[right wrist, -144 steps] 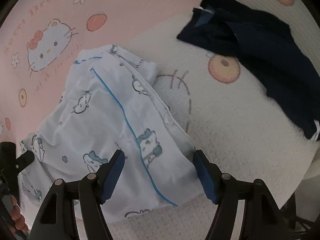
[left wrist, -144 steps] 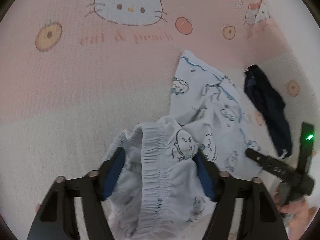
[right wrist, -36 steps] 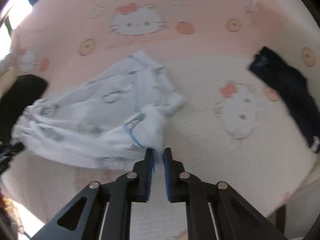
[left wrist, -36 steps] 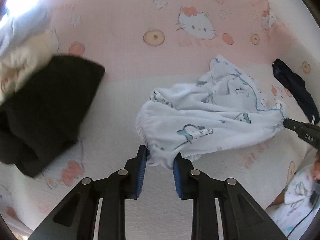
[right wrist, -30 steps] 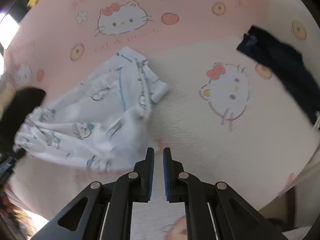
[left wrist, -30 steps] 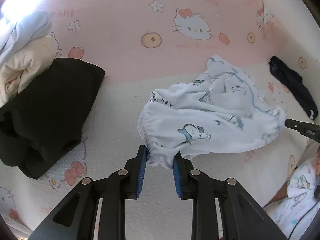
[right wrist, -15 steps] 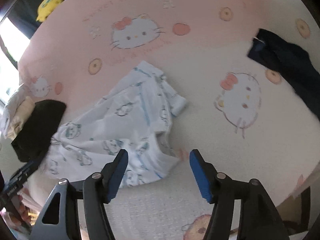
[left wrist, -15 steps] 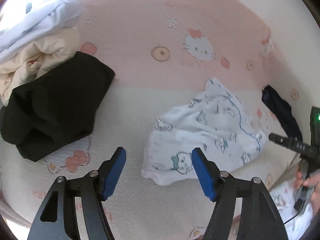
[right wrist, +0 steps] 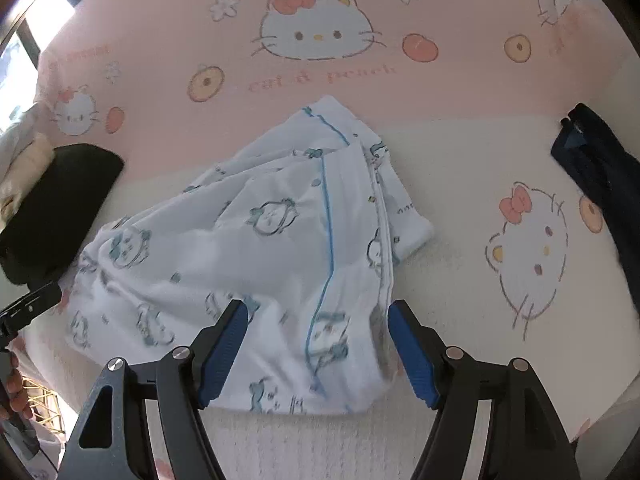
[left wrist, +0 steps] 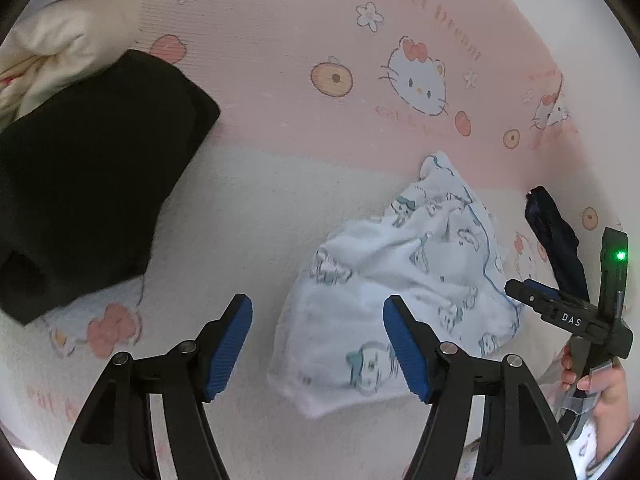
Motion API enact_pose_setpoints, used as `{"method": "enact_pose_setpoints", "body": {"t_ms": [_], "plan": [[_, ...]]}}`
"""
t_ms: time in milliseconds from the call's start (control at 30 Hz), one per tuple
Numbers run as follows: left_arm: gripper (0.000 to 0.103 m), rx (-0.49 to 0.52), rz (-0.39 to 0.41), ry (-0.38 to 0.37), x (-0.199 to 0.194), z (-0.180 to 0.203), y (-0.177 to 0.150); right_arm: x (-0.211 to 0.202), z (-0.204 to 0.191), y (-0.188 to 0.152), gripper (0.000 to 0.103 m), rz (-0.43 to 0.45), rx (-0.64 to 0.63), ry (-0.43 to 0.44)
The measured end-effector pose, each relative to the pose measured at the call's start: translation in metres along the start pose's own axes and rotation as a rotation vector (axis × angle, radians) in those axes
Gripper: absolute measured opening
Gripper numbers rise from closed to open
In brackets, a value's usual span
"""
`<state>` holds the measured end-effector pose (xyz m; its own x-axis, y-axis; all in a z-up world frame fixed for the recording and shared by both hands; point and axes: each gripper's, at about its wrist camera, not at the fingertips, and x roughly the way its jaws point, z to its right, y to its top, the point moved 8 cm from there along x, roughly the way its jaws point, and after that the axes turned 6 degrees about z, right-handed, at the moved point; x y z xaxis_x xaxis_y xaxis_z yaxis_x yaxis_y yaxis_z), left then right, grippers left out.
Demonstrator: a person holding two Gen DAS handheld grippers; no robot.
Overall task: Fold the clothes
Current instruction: 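Release the shirt and reposition both grippers over its hem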
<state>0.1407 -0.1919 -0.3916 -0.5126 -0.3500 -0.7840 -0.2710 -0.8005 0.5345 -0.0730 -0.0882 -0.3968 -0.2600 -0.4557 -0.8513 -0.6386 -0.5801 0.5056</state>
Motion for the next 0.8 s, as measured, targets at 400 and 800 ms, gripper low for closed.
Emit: {"method": "enact_pose_setpoints", "body": {"t_ms": [400,800], "plan": [[0.066,0.003,-0.042,0.043,0.032,0.002,0.019,0.038,-0.002,0.064,0.072,-0.035,-0.066,0.083],[0.044,0.056,-0.053,-0.008,0.044,0.022,0.020,0.081,-0.003,0.075,0.072,-0.061,-0.153,0.068]]}}
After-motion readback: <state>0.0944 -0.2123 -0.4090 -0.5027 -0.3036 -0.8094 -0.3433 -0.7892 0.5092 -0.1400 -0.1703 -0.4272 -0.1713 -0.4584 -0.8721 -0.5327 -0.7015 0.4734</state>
